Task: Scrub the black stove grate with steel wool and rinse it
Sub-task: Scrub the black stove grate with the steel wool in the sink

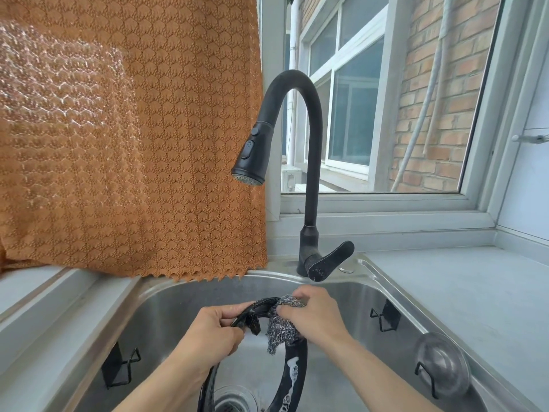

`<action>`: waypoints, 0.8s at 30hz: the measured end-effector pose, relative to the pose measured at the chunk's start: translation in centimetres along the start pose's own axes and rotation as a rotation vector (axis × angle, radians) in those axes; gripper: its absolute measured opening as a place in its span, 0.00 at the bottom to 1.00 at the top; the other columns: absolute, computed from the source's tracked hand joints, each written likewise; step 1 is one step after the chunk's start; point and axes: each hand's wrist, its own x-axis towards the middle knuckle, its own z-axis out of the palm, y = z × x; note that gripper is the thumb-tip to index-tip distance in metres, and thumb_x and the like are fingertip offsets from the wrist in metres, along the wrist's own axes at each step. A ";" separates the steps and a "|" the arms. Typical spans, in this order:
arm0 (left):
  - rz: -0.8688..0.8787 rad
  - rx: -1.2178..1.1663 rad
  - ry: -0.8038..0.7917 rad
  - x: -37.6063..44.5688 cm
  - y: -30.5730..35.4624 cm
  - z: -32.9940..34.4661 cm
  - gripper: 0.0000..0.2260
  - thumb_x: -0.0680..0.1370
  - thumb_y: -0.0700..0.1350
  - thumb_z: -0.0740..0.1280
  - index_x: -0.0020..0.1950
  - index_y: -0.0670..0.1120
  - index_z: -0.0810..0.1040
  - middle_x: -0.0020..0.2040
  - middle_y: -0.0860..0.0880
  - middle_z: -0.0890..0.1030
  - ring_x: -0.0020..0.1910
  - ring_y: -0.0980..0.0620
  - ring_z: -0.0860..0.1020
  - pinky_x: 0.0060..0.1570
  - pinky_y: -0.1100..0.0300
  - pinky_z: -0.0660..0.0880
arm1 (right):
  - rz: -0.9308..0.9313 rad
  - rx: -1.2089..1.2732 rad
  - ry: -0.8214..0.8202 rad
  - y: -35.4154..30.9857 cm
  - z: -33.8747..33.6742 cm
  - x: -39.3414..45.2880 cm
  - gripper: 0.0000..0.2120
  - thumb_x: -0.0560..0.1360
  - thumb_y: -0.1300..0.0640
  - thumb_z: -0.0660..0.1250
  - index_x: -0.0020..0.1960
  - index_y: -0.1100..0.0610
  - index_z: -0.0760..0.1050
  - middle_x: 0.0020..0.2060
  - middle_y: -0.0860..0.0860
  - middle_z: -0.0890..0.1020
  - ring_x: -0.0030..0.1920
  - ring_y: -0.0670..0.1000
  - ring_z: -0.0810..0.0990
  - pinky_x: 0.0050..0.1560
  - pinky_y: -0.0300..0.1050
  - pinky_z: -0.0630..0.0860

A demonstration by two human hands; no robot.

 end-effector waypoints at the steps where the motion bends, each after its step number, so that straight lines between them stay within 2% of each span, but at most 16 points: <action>1: -0.002 -0.010 0.003 0.0 0.0 0.0 0.29 0.74 0.22 0.57 0.52 0.50 0.88 0.29 0.48 0.81 0.33 0.49 0.60 0.35 0.57 0.57 | -0.070 -0.021 0.008 -0.3 0.1 -0.4 0.15 0.70 0.47 0.78 0.54 0.47 0.80 0.47 0.42 0.80 0.50 0.44 0.80 0.52 0.38 0.73; 3: 0.001 -0.020 0.013 0.1 -0.1 0.0 0.29 0.73 0.22 0.57 0.50 0.50 0.89 0.29 0.47 0.80 0.31 0.50 0.60 0.33 0.58 0.57 | -0.200 -0.028 0.010 -0.9 0.5 -1.3 0.12 0.71 0.47 0.77 0.52 0.45 0.81 0.49 0.39 0.80 0.51 0.42 0.80 0.50 0.33 0.70; 5: 0.004 -0.024 0.028 0.2 -0.3 -0.1 0.30 0.73 0.22 0.57 0.48 0.52 0.89 0.30 0.46 0.79 0.30 0.50 0.61 0.33 0.58 0.58 | -0.327 -0.031 0.003 -1.4 0.8 -1.9 0.09 0.71 0.48 0.77 0.50 0.43 0.81 0.47 0.38 0.82 0.49 0.40 0.81 0.49 0.32 0.71; 7: 0.001 -0.025 0.043 0.4 -0.4 -0.3 0.30 0.73 0.22 0.58 0.47 0.53 0.90 0.31 0.44 0.79 0.29 0.50 0.61 0.34 0.58 0.58 | -0.435 -0.052 -0.015 -1.7 0.9 -2.3 0.08 0.72 0.50 0.77 0.49 0.42 0.80 0.47 0.38 0.82 0.50 0.39 0.80 0.54 0.33 0.73; 9: -0.001 -0.021 0.053 0.6 -0.5 -0.5 0.29 0.73 0.23 0.58 0.48 0.52 0.90 0.32 0.42 0.78 0.29 0.50 0.61 0.33 0.58 0.58 | -0.511 -0.068 -0.029 -1.8 0.8 -2.4 0.08 0.72 0.51 0.76 0.49 0.42 0.81 0.48 0.37 0.81 0.53 0.37 0.78 0.57 0.31 0.71; 13: 0.028 -0.003 0.056 0.4 -0.5 -0.3 0.28 0.74 0.23 0.59 0.47 0.52 0.89 0.31 0.44 0.78 0.29 0.51 0.61 0.31 0.60 0.57 | -0.591 -0.044 -0.021 -1.8 0.6 -2.1 0.07 0.73 0.51 0.76 0.51 0.43 0.82 0.48 0.37 0.81 0.54 0.38 0.78 0.57 0.29 0.70; 17: 0.035 0.010 0.049 0.2 -0.3 -0.3 0.29 0.74 0.24 0.60 0.46 0.55 0.89 0.30 0.45 0.76 0.29 0.51 0.61 0.29 0.61 0.57 | -0.458 0.008 0.043 -1.4 0.5 -1.5 0.08 0.73 0.51 0.76 0.51 0.44 0.82 0.49 0.36 0.83 0.53 0.36 0.79 0.54 0.26 0.69; 21: 0.023 0.015 0.055 0.1 -0.2 -0.3 0.28 0.74 0.23 0.59 0.48 0.52 0.89 0.29 0.46 0.78 0.28 0.51 0.61 0.28 0.62 0.58 | -0.215 -0.046 0.062 -0.7 -0.4 -0.5 0.09 0.74 0.49 0.74 0.54 0.45 0.79 0.52 0.40 0.80 0.51 0.43 0.80 0.54 0.39 0.72; 24: 0.021 0.002 0.057 0.0 -0.1 -0.2 0.27 0.74 0.22 0.59 0.49 0.51 0.88 0.29 0.46 0.78 0.28 0.51 0.61 0.27 0.63 0.58 | -0.068 -0.127 0.014 0.5 -0.7 0.2 0.10 0.74 0.49 0.74 0.54 0.46 0.79 0.52 0.44 0.80 0.52 0.48 0.80 0.54 0.41 0.73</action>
